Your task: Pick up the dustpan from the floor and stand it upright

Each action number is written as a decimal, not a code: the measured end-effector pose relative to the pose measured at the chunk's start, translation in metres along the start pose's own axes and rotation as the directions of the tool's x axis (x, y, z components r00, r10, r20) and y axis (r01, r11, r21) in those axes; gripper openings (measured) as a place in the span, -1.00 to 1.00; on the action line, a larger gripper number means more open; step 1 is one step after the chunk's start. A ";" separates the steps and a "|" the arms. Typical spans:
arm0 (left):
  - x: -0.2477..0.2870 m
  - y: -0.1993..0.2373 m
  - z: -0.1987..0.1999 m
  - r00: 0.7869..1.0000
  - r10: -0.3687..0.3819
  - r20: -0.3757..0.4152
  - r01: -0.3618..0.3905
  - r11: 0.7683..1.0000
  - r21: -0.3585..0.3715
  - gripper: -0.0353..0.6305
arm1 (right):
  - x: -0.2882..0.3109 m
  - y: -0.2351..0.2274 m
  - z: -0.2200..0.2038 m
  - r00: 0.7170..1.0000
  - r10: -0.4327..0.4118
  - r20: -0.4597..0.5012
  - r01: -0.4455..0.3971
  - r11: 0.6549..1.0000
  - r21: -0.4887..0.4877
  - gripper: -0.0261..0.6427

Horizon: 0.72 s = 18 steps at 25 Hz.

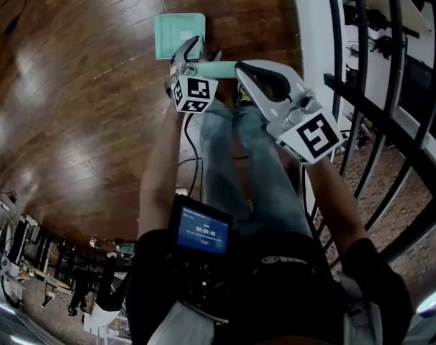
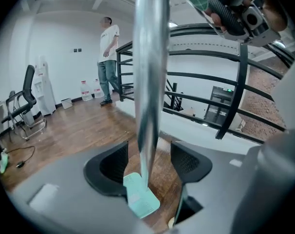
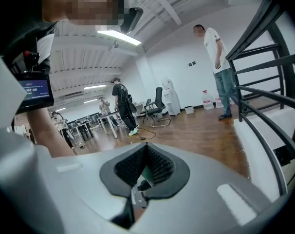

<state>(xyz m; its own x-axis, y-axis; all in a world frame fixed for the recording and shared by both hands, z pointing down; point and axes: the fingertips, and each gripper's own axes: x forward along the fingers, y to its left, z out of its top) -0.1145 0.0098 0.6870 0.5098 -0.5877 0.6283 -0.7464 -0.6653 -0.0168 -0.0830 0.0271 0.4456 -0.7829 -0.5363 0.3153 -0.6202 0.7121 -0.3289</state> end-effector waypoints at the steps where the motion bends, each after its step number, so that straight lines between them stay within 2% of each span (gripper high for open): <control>1: -0.007 0.000 -0.002 1.000 -0.002 -0.011 0.002 1.000 0.000 0.01 | -0.001 -0.002 0.000 1.000 -0.008 -0.004 0.008 1.000 -0.011 -0.91; 5: -0.051 0.007 -0.011 0.997 0.036 -0.061 -0.038 0.999 -0.031 0.06 | 0.000 -0.003 0.006 0.999 -0.014 -0.040 0.012 0.999 -0.039 -0.91; 9: -0.127 0.022 0.009 0.992 0.114 -0.054 -0.120 0.985 -0.127 -0.04 | 0.000 0.006 0.027 0.998 -0.004 -0.057 0.000 0.998 -0.060 -0.91; 11: -0.166 0.027 0.043 0.989 0.145 -0.004 -0.144 0.979 -0.147 -0.09 | -0.003 0.018 0.047 0.998 0.019 -0.058 -0.024 0.996 -0.089 -0.91; 14: -0.211 0.038 0.119 0.977 0.173 0.129 -0.153 0.977 -0.151 -0.11 | -0.005 0.030 0.089 0.998 0.057 -0.023 -0.059 0.992 -0.113 -0.91; 18: -0.259 0.039 0.232 0.934 0.194 0.300 -0.173 0.980 -0.095 -0.21 | -0.021 0.044 0.152 0.995 0.076 0.057 -0.068 0.991 -0.118 -0.91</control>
<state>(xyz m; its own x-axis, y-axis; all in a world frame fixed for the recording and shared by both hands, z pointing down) -0.1763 0.0290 0.3434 0.4601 -0.8160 0.3499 -0.8605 -0.5070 -0.0509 -0.1007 0.0009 0.2890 -0.8290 -0.5060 0.2380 -0.5552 0.7955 -0.2426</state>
